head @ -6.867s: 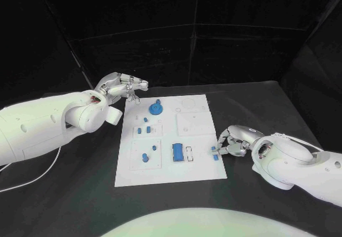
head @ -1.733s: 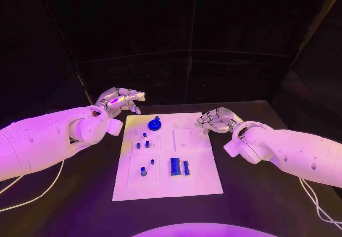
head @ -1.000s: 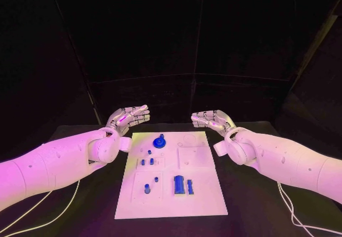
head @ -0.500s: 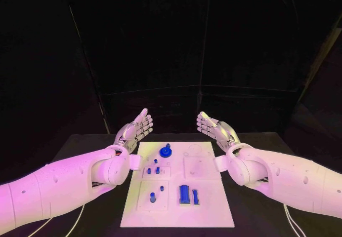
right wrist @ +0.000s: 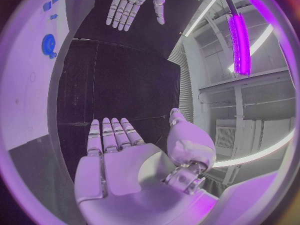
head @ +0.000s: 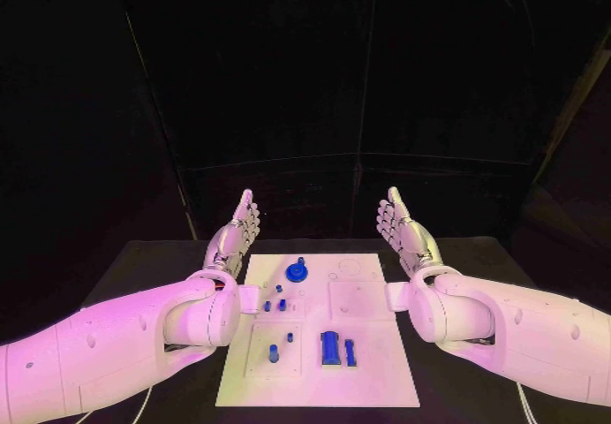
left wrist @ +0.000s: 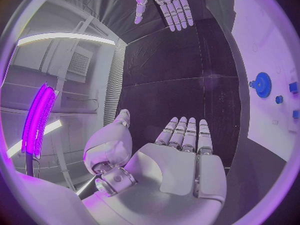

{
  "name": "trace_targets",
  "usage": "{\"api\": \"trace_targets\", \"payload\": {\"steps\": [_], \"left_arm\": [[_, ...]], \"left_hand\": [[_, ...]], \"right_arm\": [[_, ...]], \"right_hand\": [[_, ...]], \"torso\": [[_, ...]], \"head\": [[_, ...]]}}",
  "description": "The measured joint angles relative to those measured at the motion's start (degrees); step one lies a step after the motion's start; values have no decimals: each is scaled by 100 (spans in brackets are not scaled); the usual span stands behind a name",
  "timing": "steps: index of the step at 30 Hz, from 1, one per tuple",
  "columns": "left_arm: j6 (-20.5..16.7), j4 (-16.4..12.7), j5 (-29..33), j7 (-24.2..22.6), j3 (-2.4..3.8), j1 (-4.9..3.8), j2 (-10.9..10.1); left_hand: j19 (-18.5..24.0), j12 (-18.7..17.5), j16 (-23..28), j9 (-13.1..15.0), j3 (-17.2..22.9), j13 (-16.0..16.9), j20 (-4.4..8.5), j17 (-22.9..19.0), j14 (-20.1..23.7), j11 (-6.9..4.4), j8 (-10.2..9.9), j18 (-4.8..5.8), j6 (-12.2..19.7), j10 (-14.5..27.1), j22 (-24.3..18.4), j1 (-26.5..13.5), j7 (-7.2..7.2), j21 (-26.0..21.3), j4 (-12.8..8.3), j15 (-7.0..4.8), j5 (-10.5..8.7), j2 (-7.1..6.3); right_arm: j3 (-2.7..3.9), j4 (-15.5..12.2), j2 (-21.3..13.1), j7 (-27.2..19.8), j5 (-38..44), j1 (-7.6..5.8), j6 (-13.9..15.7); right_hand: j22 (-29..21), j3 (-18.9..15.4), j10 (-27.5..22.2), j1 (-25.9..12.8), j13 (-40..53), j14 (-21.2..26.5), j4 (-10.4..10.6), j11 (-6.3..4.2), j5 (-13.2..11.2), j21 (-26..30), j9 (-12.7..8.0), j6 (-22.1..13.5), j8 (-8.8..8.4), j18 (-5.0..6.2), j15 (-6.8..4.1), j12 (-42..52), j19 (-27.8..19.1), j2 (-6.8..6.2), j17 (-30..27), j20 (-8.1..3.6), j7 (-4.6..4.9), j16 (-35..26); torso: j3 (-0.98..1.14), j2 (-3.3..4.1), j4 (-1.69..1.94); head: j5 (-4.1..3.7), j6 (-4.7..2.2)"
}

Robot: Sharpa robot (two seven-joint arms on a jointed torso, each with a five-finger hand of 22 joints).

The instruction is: Assemble the parts on the task board

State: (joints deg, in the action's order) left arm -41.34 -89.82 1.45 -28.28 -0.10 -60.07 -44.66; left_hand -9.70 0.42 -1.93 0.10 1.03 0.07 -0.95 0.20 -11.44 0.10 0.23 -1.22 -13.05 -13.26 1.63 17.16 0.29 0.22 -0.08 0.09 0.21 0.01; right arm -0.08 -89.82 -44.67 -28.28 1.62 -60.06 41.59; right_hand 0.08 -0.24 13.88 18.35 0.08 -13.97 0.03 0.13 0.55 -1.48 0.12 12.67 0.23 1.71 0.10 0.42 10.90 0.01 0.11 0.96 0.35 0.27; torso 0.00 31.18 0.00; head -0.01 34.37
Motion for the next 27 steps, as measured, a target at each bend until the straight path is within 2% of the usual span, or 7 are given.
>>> {"api": "trace_targets", "payload": {"steps": [5, 14, 17, 20, 23, 25, 27], "left_arm": [[-125, -2, -26, -17, 1, 0, -1], [-221, -3, -49, -29, 2, 0, -2], [-233, -3, -52, -31, 2, 0, -2], [-241, -3, -54, -32, 2, 0, -2], [-250, -4, -57, -34, 2, 0, -2], [-255, -5, -58, -35, 2, 0, -2], [-258, -5, -59, -35, 2, 0, -2]], "left_hand": [[180, 0, 98, -4, -33, 1, 64, -9, 225, -7, 0, 0, 255, 258, -97, -334, -15, 0, 0, -6, 0, 0], [403, -19, 154, -5, -64, 1, 76, -9, 482, -8, 0, -1, 572, 582, -142, -758, -38, 0, -1, -16, 0, -1], [575, -20, 154, -5, -64, 2, 90, -10, 553, -10, 0, 88, 641, 662, -149, -859, -30, 0, -1, -10, 0, -12], [723, -20, 154, -5, -64, 2, 89, -14, 662, -11, 0, 88, 722, 727, -154, -934, -30, 0, -1, -4, 0, -16], [792, -20, 154, -4, -64, 3, 95, -15, 846, -9, 0, 88, 810, 808, -154, -1011, -28, 0, -1, -8, 0, -16], [938, -20, 154, -4, -64, 2, 94, -15, 1086, -9, 1, 88, 1219, 1237, -154, -1238, -28, 0, -1, -8, 0, -2], [942, -20, 154, -4, -64, 1, 97, -15, 1122, -9, 1, 88, 1275, 1298, -154, -1627, -30, 0, -1, -8, 0, -1]], "right_arm": [[0, -2, 0, -30, -79, 0, 105], [0, -2, 0, -54, -143, 0, 187], [0, -3, 0, -58, -152, 1, 196], [1, -4, 0, -63, -160, 1, 205], [1, -4, 0, -64, -167, 1, 212], [1, -4, 0, -65, -170, 1, 214], [1, -4, 0, -65, -172, 1, 216]], "right_hand": [[0, 0, -262, -348, 0, 268, 0, -6, -22, 73, -4, -244, 0, -91, -4, 0, -204, 1, 0, -60, -21, 0], [1, 0, -603, -807, 1, 622, 0, -12, -22, 110, -6, -544, 0, -89, -10, -21, -457, -1, -6, -84, -22, 1], [1, 0, -689, -917, 1, 700, 0, -13, -22, 110, -5, -637, 0, -89, -16, -21, -516, -9, -5, -87, -33, 0], [1, 0, -1243, -1329, 2, 1248, 0, -15, -22, 110, -5, -1173, 0, -88, -10, -21, -1023, -3, -5, -96, -34, 1], [1, 0, -1360, -1791, 2, 1377, 0, -13, -22, 110, -5, -1247, 0, -88, -11, -21, -1059, 0, -5, -97, -32, 1], [1, 0, -1360, -1804, 1, 1376, 0, -13, -22, 110, -5, -1247, 0, -88, -11, -21, -1059, 0, -5, -97, -32, 1], [1, 0, -1359, -1804, 0, 1376, 0, -13, -22, 110, -5, -1247, 0, -88, -11, -21, -1059, 0, -5, -97, -32, 1]], "torso": [[0, -1, 0], [0, -1, 1], [0, -1, 1], [0, -1, 1], [0, -1, 1], [0, -1, 1], [0, -1, 1]], "head": [[0, 0], [0, 0], [-1, 0], [-1, 0], [-1, 0], [-1, 0], [-1, 0]]}}
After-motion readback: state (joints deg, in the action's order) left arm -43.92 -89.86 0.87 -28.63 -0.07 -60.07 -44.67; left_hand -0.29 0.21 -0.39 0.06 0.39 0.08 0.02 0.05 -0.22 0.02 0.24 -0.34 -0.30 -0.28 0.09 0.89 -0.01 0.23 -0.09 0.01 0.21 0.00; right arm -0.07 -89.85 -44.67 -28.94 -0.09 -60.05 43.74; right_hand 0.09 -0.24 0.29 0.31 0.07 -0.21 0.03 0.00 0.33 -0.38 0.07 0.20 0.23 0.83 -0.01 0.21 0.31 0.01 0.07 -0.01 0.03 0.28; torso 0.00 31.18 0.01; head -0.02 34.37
